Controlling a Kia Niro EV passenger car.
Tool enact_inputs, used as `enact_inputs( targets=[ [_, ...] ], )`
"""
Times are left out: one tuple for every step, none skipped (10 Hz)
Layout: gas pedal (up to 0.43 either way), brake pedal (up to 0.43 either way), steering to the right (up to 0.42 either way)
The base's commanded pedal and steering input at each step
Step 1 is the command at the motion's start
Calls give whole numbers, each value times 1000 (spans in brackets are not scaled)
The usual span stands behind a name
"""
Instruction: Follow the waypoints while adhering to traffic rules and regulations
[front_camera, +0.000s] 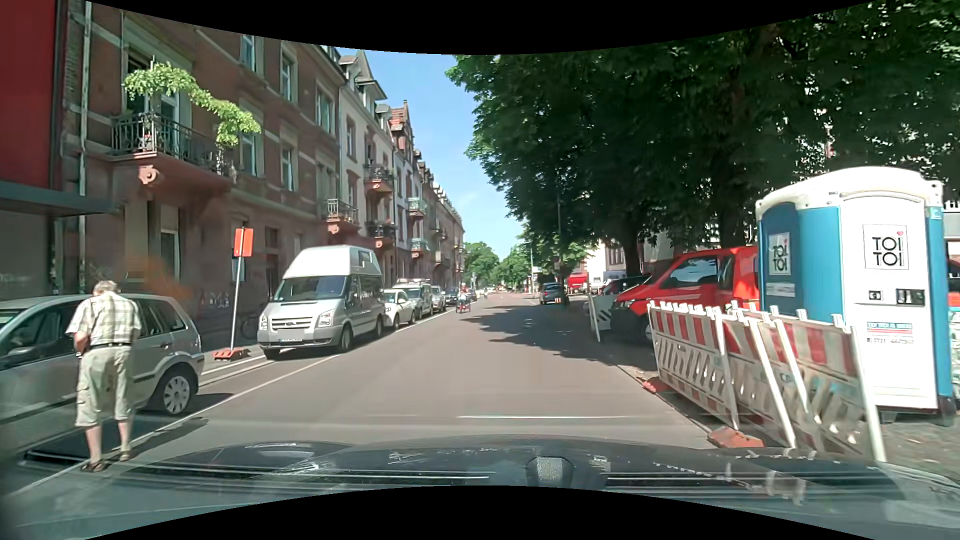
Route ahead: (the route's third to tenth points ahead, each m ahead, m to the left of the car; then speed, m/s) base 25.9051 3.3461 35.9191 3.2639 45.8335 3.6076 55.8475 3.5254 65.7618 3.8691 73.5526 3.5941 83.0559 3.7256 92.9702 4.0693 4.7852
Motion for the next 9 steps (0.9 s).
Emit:
enact_inputs(
  targets=[
    [110,0,-9],
    [110,0,-6],
    [118,0,-7],
    [130,0,-8],
    [130,0,-8],
    [130,0,-8],
    [130,0,-8],
    [130,0,-8],
    [130,0,-8]
  ],
)
